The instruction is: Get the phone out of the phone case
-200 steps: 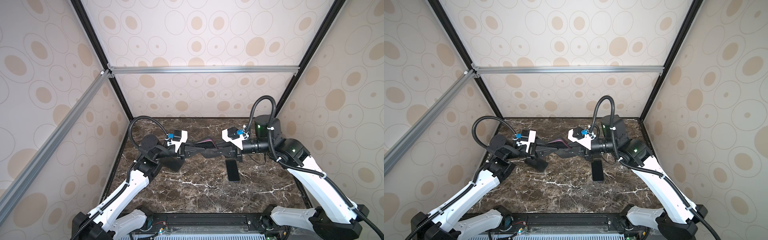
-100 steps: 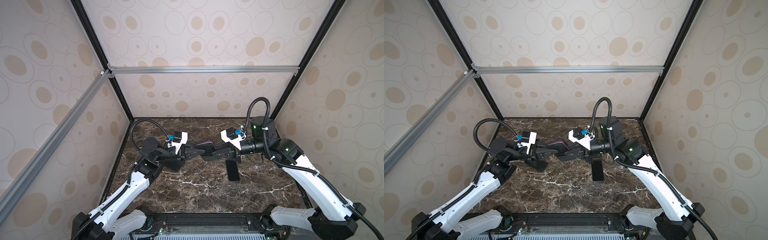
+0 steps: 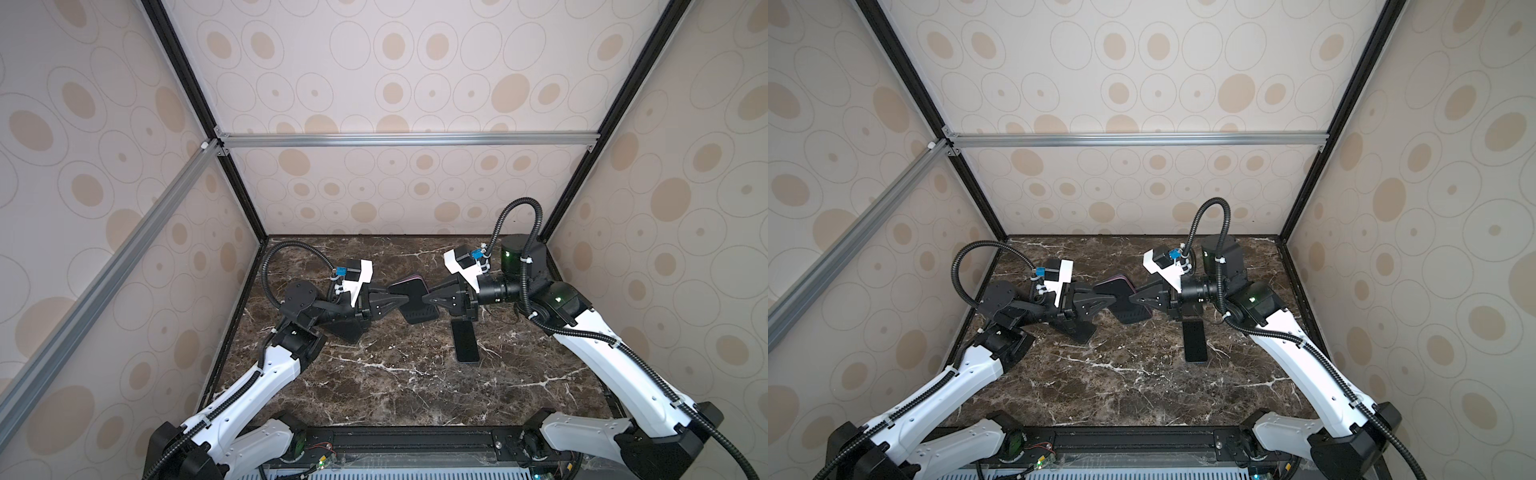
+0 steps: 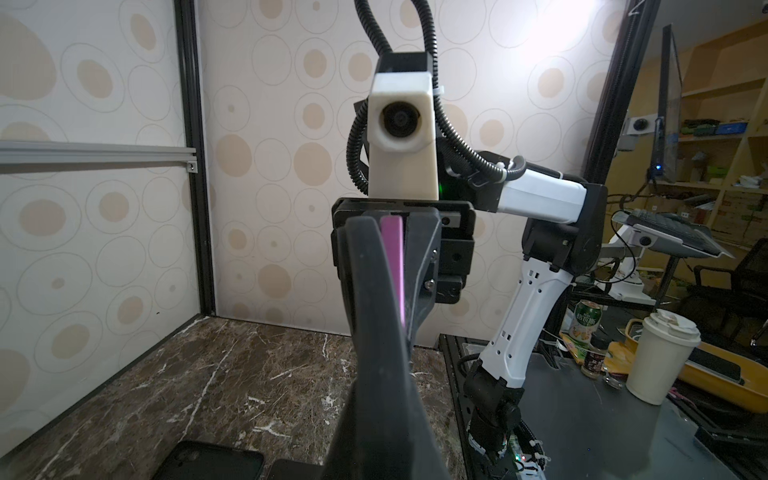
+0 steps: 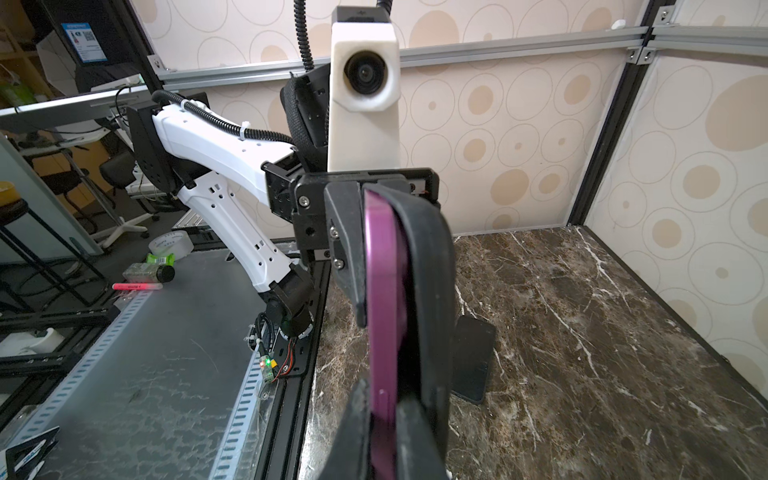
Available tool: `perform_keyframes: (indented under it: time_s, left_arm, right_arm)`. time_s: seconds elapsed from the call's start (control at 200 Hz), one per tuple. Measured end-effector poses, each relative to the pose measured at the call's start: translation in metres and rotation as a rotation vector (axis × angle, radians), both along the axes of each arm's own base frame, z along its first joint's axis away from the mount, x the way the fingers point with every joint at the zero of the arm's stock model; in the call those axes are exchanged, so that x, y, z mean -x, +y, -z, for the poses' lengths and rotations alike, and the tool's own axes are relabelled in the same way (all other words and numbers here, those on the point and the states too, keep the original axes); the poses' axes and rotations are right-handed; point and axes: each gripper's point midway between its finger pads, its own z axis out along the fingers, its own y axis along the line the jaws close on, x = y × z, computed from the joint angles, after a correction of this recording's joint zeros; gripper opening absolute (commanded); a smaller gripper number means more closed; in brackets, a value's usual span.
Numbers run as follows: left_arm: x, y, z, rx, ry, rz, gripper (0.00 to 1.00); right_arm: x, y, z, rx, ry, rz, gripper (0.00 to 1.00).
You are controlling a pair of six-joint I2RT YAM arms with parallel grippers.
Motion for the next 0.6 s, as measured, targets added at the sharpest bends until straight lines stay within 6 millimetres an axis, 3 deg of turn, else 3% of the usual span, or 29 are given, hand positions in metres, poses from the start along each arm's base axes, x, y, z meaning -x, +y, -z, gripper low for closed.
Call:
perform_keyframes:
  time_s: [0.195,0.49,0.6]
  left_arm:
    - [-0.023,-0.007,0.032,-0.053,0.153,-0.026,0.00]
    - [-0.051,-0.017,0.104,-0.140,0.407,-0.023,0.00]
    - [-0.058,-0.021,0.126,-0.158,0.484,0.003,0.17]
  right_arm:
    - [-0.022,-0.005,0.033,0.005,0.142,0.055,0.00]
    - [-0.054,-0.009,0.105,0.011,0.422,0.123,0.00]
    - [-0.060,-0.012,0.129,0.004,0.505,0.146,0.00]
